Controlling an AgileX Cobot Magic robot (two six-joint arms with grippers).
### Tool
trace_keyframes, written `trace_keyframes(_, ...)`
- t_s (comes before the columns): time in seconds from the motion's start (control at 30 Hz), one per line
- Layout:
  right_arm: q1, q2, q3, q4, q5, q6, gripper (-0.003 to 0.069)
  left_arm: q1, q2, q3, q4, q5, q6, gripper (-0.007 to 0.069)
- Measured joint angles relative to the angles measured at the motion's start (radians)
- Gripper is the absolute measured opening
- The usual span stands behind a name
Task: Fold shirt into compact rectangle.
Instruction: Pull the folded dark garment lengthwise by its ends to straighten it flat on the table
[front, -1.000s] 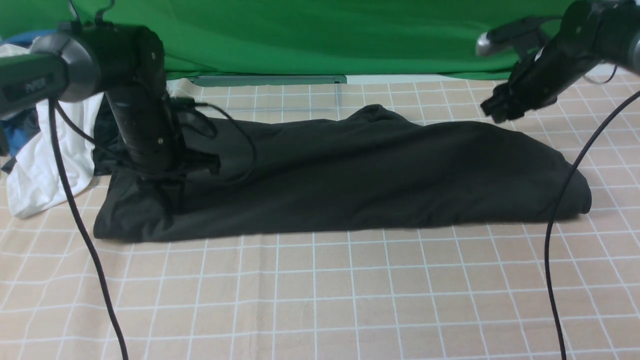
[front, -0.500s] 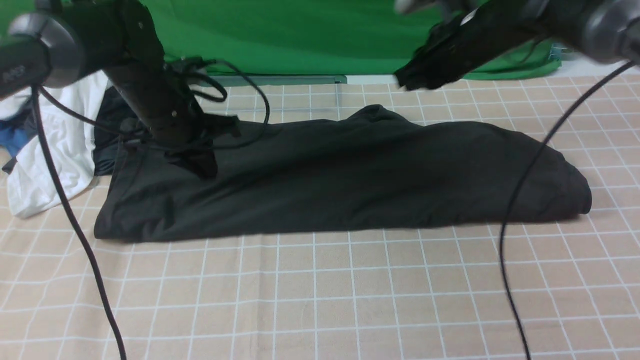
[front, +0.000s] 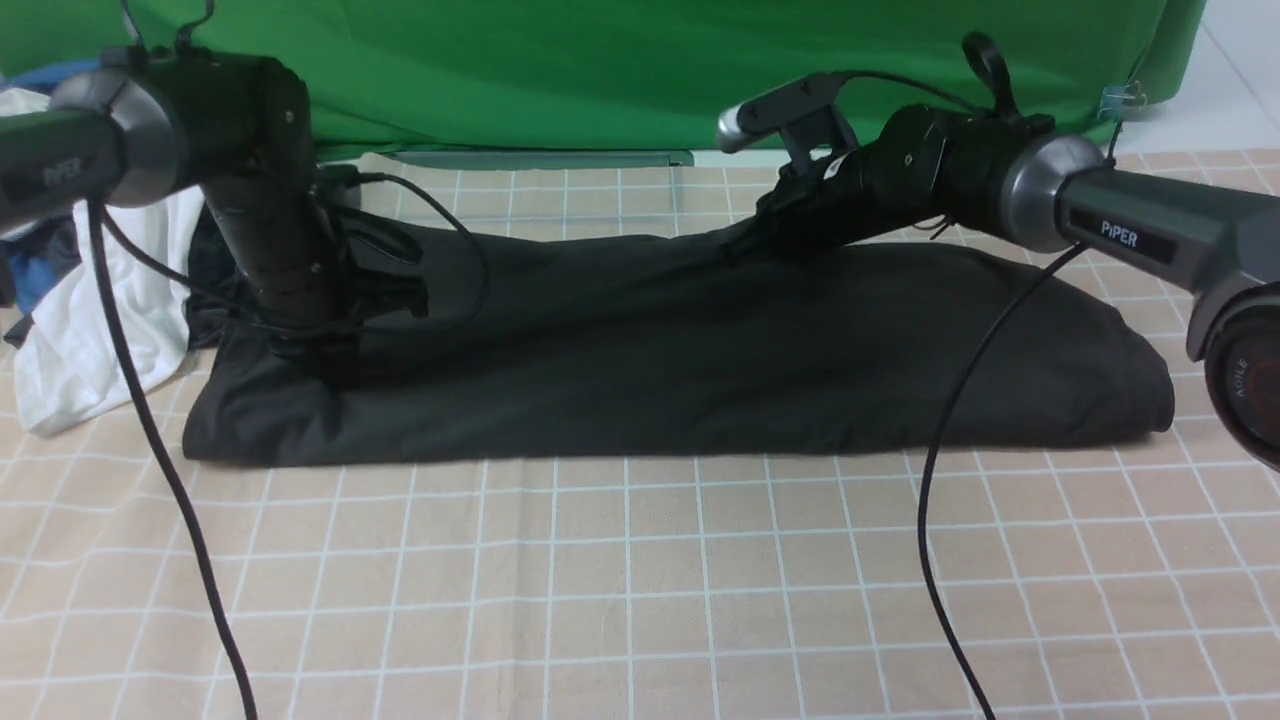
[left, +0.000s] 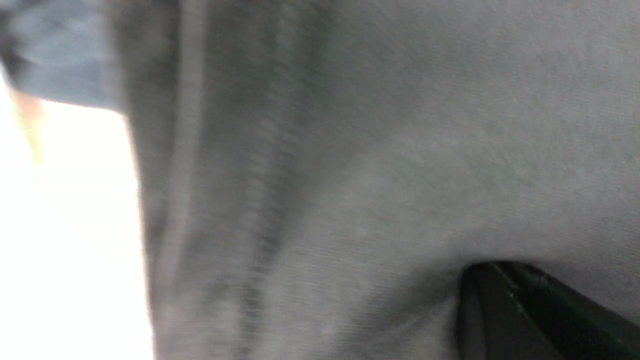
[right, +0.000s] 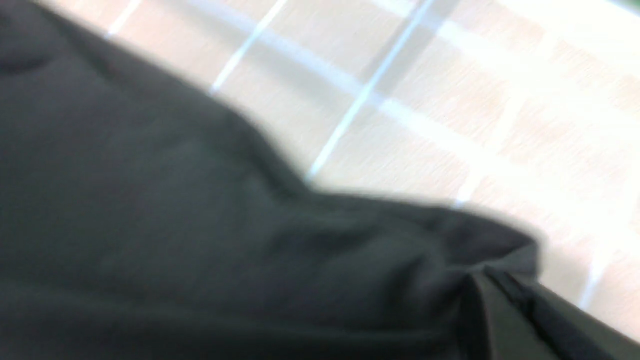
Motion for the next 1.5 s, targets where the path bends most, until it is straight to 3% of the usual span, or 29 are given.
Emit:
trace_keyframes(0.2,-0.067,-0.085,0.002,-0.017,0.163,0.000,0.0045,0.010,-0.117,0.001,0.031,-0.002,0.008,0.0019)
trace_keyframes(0.33,-0.136,-0.223,0.002,-0.045,0.407,0.004,0.0043,0.010,-0.231,0.034,0.032,0.000,0.028,0.0019)
trace_keyframes(0.47,-0.263,-0.365,-0.001,-0.062,0.745,0.106,0.0042,0.010,-0.419,0.208,0.005,-0.037,0.031,0.0019)
trace_keyframes(0.6,-0.345,-0.419,0.050,-0.077,0.842,0.177,0.0042,0.010,-0.570,0.402,-0.064,-0.081,0.037,0.0019)
trace_keyframes(0.7,-0.387,-0.470,0.176,-0.104,0.858,0.215,0.0059,0.010,-0.703,0.576,-0.156,-0.130,0.079,0.0019)
trace_keyframes(0.77,-0.397,-0.491,0.248,-0.136,0.866,0.241,0.0110,0.010,-0.768,0.678,-0.204,-0.155,0.115,0.0019)
trace_keyframes(0.87,-0.400,-0.499,0.340,-0.167,0.823,0.275,0.0250,0.010,-0.851,0.796,-0.246,-0.195,0.145,0.0019)
trace_keyframes(0.93,-0.400,-0.487,0.386,-0.175,0.730,0.290,0.0420,0.010,-0.900,0.866,-0.255,-0.221,0.155,0.0019)
trace_keyframes(1.1,-0.400,-0.415,0.400,-0.186,0.571,0.304,0.0633,0.010,-0.952,0.924,-0.255,-0.241,0.168,0.0019)
trace_keyframes(1.37,-0.400,-0.287,0.400,-0.203,0.455,0.339,0.0644,0.010,-0.958,0.929,-0.255,-0.249,0.182,0.0019)
trace_keyframes(1.5,-0.398,-0.279,0.398,-0.200,0.445,0.307,0.0606,0.010,-0.958,0.929,-0.255,-0.251,0.182,0.0019)
